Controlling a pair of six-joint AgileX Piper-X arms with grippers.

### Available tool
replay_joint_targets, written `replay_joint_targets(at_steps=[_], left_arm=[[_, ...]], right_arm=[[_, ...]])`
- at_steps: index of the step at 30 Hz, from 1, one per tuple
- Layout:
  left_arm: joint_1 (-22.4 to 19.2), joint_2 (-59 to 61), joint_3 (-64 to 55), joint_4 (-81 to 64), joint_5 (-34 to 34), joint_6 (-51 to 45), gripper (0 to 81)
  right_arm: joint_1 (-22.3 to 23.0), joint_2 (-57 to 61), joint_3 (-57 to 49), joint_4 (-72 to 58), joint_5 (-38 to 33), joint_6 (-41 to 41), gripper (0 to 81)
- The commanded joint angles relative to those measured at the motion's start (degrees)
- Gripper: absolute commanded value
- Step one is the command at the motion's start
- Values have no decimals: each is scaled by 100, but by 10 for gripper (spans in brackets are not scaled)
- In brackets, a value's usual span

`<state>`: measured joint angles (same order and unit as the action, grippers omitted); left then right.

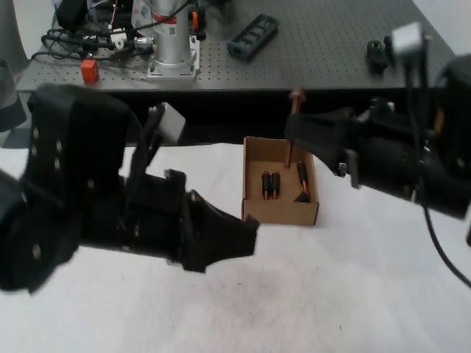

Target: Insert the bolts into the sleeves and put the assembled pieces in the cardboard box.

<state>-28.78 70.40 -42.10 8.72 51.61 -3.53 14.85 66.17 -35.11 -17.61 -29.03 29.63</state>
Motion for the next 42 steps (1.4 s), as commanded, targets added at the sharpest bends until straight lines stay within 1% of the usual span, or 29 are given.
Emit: replay_joint_targets(at_steps=[1, 3, 6, 9, 13, 17, 24, 30, 31, 32, 33, 35, 36, 37, 40, 42], left_arm=[[-306, -61, 315, -1508, 155, -997, 6], [-401, -61, 359, -1795, 155, -1109, 6], [-414, -61, 357, -1831, 111, -1108, 6], [-414, -61, 357, -1879, -206, -1237, 6], [-414, -61, 357, -2303, -351, -1432, 6], [-414, -61, 357, -2690, -469, -1699, 6], [-414, -61, 357, -2727, -502, -1711, 6], [-414, -61, 357, -2940, -919, -1711, 6], [-414, -61, 357, -3028, -972, -1711, 6], [-414, -61, 357, -3106, -1037, -1711, 6], [-414, -61, 357, -3187, -1076, -1711, 6], [-414, -61, 357, -3307, -1167, -1699, 6], [-414, -61, 357, -3338, -1247, -1681, 6], [-414, -61, 357, -3367, -1299, -1649, 6], [-414, -61, 357, -3488, -1554, -1380, 6], [-414, -61, 357, -3670, -1974, -1301, 6]], right_arm=[[0, -160, 386, -1355, -799, 1198, 12], [43, -160, 409, -1362, -926, 1309, 12], [89, -160, 407, -1362, -935, 1322, 12], [113, -160, 407, -1362, -1020, 1322, 12], [176, -160, 407, -1362, -1185, 1333, 12], [236, -160, 407, -1362, -1187, 1333, 12], [234, -160, 407, -1349, -1187, 1333, 12], [265, -160, 407, -1349, -1316, 1319, 1], [267, -160, 407, -1349, -1315, 1319, 21], [266, -160, 407, -1366, -1342, 1319, 62], [266, -160, 407, -1378, -1367, 1248, 123], [266, -160, 407, -1507, -1477, 1024, 294], [266, -160, 407, -1617, -1489, 1011, 356], [266, -160, 407, -1748, -1488, 1013, 395], [174, -223, 407, -2058, -1508, 1013, 363], [-57, -377, 407, -1950, -1559, 1013, 358]])
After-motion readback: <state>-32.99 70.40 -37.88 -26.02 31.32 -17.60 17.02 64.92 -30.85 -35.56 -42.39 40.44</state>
